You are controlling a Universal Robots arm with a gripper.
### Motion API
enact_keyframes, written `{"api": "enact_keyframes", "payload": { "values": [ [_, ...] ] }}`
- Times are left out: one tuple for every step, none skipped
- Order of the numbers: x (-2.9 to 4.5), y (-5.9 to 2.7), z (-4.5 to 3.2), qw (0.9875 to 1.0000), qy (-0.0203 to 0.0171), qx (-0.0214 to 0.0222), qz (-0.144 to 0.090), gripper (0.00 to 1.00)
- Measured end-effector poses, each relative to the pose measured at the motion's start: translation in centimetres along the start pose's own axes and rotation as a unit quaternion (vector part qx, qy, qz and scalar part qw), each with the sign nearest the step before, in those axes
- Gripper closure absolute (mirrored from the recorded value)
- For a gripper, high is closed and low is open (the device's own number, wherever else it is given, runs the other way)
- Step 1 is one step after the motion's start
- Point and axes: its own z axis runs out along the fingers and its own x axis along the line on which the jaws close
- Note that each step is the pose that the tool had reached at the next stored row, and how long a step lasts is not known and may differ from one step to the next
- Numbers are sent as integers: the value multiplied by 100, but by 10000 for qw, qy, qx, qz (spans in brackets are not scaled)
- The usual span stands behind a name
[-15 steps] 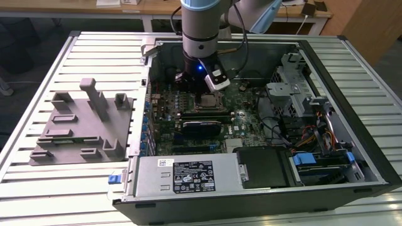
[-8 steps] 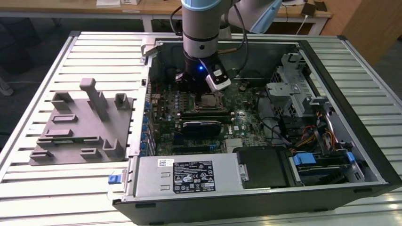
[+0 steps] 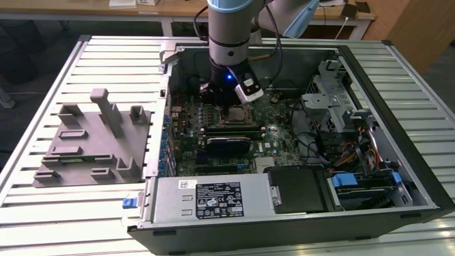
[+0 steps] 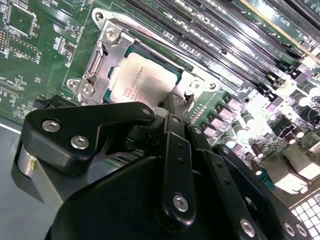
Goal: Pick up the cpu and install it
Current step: 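Close the cpu cover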
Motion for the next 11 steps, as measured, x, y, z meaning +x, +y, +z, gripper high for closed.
{"api": "enact_keyframes", "payload": {
  "values": [
    [-7, 0, 0, 10000, 0, -1, -5, 89],
    [-14, 0, 1, 10000, -1, -2, -9, 89],
    [-20, 0, 1, 10000, -1, -1, -13, 89],
    [-25, 0, 1, 10000, 0, -1, -16, 89],
    [-26, 0, 1, 10000, 0, -1, -17, 89],
    [-26, 0, 1, 10000, 0, -1, -17, 89],
    [-26, 0, 1, 10000, -1, -1, -17, 89],
    [-27, 1, -2, 10000, -1, -1, -18, 89],
    [-28, 2, -7, 10000, -4, -5, -18, 89],
    [-29, 2, -16, 10000, -5, -4, -19, 89],
    [-28, 2, -29, 10000, -2, -3, -18, 89]
  ]
}}
